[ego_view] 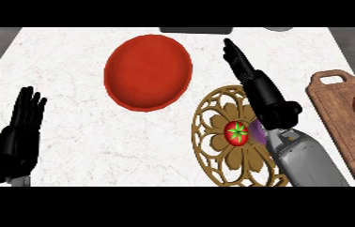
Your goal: Pick the can from the placemat and place it in the bowl
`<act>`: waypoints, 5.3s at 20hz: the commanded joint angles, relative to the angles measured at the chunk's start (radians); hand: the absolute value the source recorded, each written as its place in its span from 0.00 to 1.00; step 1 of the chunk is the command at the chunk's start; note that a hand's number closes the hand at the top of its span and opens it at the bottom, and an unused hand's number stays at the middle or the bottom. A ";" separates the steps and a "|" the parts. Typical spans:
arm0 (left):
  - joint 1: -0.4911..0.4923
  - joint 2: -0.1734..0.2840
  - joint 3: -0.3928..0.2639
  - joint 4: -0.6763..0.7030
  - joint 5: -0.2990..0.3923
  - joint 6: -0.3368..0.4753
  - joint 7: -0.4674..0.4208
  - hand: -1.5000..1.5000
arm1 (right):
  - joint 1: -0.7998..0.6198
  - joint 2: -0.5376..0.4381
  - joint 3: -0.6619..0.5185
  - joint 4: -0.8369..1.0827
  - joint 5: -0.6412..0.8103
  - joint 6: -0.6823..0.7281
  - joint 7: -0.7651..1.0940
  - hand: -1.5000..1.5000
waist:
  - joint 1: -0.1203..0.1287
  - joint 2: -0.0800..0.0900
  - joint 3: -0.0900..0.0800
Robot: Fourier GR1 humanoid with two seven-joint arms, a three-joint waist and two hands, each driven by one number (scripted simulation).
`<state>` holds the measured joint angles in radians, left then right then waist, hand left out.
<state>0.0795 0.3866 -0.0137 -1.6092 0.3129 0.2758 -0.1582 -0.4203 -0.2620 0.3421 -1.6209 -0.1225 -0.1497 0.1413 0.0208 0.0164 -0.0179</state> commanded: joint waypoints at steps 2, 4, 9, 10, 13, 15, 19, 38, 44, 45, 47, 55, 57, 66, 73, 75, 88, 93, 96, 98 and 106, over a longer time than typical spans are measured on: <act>-0.059 0.037 0.000 0.007 -0.062 0.031 0.037 0.50 | 0.004 -0.051 -0.087 0.042 -0.243 0.271 -0.087 1.00 | -0.018 -0.009 0.021; -0.096 0.063 -0.043 -0.022 -0.109 0.034 0.066 0.50 | 0.028 -0.060 -0.129 0.069 -0.380 0.410 -0.165 1.00 | -0.021 0.008 0.029; -0.138 0.082 -0.096 -0.008 -0.168 0.036 0.124 0.50 | 0.086 -0.199 -0.361 0.299 -0.344 0.395 -0.315 0.00 | -0.047 0.015 0.029; -0.158 0.084 -0.104 -0.017 -0.178 0.045 0.152 0.50 | 0.101 -0.204 -0.372 0.327 -0.409 0.512 -0.385 0.00 | -0.041 0.013 0.030; -0.205 0.090 -0.121 0.007 -0.195 0.034 0.186 0.50 | 0.097 -0.288 -0.379 0.395 -0.429 0.786 -0.529 0.00 | -0.030 0.007 0.027; -0.234 0.098 -0.122 0.020 -0.209 0.037 0.215 0.50 | 0.078 -0.386 -0.414 0.439 -0.371 0.887 -0.617 0.00 | -0.026 0.004 0.026; -0.274 0.066 -0.150 0.027 -0.226 0.048 0.259 0.50 | 0.034 -0.511 -0.404 0.512 -0.190 0.983 -0.738 0.00 | -0.008 -0.002 0.023; -0.318 0.023 -0.141 0.012 -0.287 0.061 0.342 0.50 | -0.155 -0.550 -0.018 0.332 0.252 0.922 -0.671 0.00 | -0.006 -0.015 0.018; -0.319 0.040 -0.098 0.028 -0.273 0.007 0.320 0.50 | -0.158 -0.517 0.066 0.261 0.348 0.900 -0.597 0.00 | -0.011 -0.016 0.018; -0.322 -0.021 -0.138 0.053 -0.325 0.060 0.317 0.50 | -0.130 -0.529 0.065 0.291 0.390 0.879 -0.637 0.00 | -0.016 -0.015 0.018; -0.286 0.033 -0.101 0.007 -0.289 0.007 0.325 0.50 | -0.100 -0.516 0.116 0.228 0.432 0.858 -0.561 0.00 | -0.014 -0.018 0.018; -0.258 -0.010 -0.084 -0.032 -0.342 -0.019 0.343 0.50 | -0.129 -0.394 0.083 0.380 0.594 0.834 -0.578 0.00 | -0.010 -0.016 0.018; -0.259 -0.033 -0.063 0.042 -0.331 -0.039 0.286 0.50 | -0.079 -0.384 0.086 0.339 0.613 0.824 -0.589 0.00 | -0.015 -0.016 0.018; -0.286 -0.088 -0.058 -0.010 -0.403 -0.032 0.335 0.50 | -0.118 -0.287 0.065 0.457 0.723 0.828 -0.630 0.00 | -0.014 -0.016 0.018; -0.250 -0.069 -0.006 0.005 -0.385 -0.086 0.295 0.50 | -0.069 -0.277 0.125 0.477 0.853 0.655 -0.772 1.00 | -0.012 -0.015 0.018; -0.283 -0.129 -0.048 0.006 -0.438 -0.037 0.312 0.50 | -0.125 -0.211 0.107 0.523 0.863 0.662 -0.750 1.00 | -0.013 -0.015 0.018; -0.309 -0.103 0.001 0.003 -0.415 -0.107 0.360 0.50 | -0.053 0.151 0.168 0.308 0.893 0.636 -0.334 1.00 | -0.006 -0.031 0.013; -0.307 -0.112 -0.022 0.023 -0.423 -0.117 0.342 0.50 | -0.065 0.253 0.235 0.292 0.929 0.593 -0.156 1.00 | 0.039 -0.031 0.008; -0.322 -0.127 -0.030 0.021 -0.417 -0.117 0.350 0.50 | -0.030 0.257 0.267 0.241 0.870 0.493 -0.039 1.00 | 0.041 -0.031 0.015; -0.322 -0.125 -0.037 0.021 -0.419 -0.123 0.349 0.50 | -0.013 0.259 0.280 0.196 0.817 0.407 0.020 1.00 | 0.052 -0.031 0.019; -0.334 -0.129 -0.041 0.029 -0.420 -0.126 0.351 0.50 | -0.061 0.262 0.383 0.040 0.783 0.028 0.369 1.00 | 0.057 -0.040 0.015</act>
<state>-0.2483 0.2599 -0.0527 -1.5828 -0.1088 0.1531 0.1907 -0.4604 -0.0071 0.6794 -1.5245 0.6717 0.0335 0.3461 0.0749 -0.0230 -0.0020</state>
